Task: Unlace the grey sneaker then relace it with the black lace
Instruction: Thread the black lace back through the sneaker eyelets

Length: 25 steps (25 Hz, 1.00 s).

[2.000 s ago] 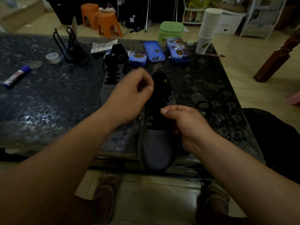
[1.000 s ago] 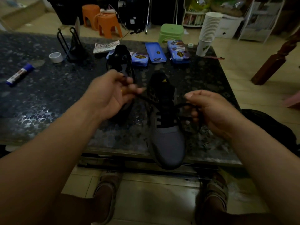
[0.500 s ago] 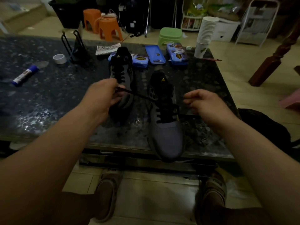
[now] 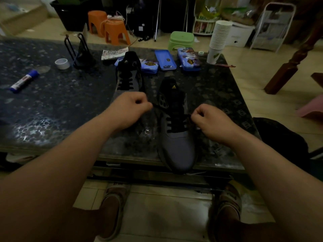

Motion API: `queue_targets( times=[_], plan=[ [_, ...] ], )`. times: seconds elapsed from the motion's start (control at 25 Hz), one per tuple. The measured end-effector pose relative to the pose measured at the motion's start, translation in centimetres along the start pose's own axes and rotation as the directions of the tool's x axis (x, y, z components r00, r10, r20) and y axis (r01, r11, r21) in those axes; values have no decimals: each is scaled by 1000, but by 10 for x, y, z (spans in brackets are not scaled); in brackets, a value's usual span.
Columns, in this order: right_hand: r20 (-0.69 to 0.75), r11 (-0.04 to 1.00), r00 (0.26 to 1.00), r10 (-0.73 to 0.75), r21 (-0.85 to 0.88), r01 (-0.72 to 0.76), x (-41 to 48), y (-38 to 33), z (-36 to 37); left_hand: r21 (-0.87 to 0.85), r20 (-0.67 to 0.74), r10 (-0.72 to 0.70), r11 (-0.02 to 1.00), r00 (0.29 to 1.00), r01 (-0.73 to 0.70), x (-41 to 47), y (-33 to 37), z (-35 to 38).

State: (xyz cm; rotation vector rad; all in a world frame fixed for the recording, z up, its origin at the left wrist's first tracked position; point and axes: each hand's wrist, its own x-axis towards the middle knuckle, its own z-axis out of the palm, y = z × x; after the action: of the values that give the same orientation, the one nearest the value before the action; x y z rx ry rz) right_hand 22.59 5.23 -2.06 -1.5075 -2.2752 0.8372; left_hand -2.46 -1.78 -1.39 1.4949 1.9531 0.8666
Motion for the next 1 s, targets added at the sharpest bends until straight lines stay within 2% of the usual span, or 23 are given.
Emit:
queue_targets(
  times=[0.12,0.24,0.36,0.44,0.52,0.6,0.64,0.72,0.84,0.92,1.0],
  plan=[
    [1,1000,1000,1,-7,-1,1,0,-1,80,-244,41,997,969,-22,5,-11,-13],
    [12,1000,1000,9,0,-9,2,-2,-2,73,-314,56,997,948,-35,-1,-9,-7],
    [-20,997,999,47,60,-46,2,2,0,-112,-248,-34,994,968,7,0,0,0],
    [-75,993,995,62,108,-54,3,2,0,-38,-124,-36,999,992,31,0,1,2],
    [-86,948,992,87,313,-56,6,-3,-2,-22,26,-25,999,999,26,-3,1,4],
    [-76,820,988,133,569,-66,10,-8,-10,-75,101,-11,997,995,19,-4,1,6],
    [-83,776,986,145,628,-61,12,-8,-15,-45,74,-19,999,997,23,-3,-1,6],
    [-102,751,981,165,658,-58,15,-1,-20,128,-78,-23,991,997,33,3,-8,1],
    [-74,814,978,193,569,-117,16,12,-19,231,-259,-23,969,966,85,9,-22,-4],
    [-17,832,984,175,538,-139,15,18,-18,229,-282,-25,969,959,93,7,-20,2],
    [65,833,985,157,527,-168,10,17,-19,217,-230,-19,974,973,70,7,-13,12]
  ],
)
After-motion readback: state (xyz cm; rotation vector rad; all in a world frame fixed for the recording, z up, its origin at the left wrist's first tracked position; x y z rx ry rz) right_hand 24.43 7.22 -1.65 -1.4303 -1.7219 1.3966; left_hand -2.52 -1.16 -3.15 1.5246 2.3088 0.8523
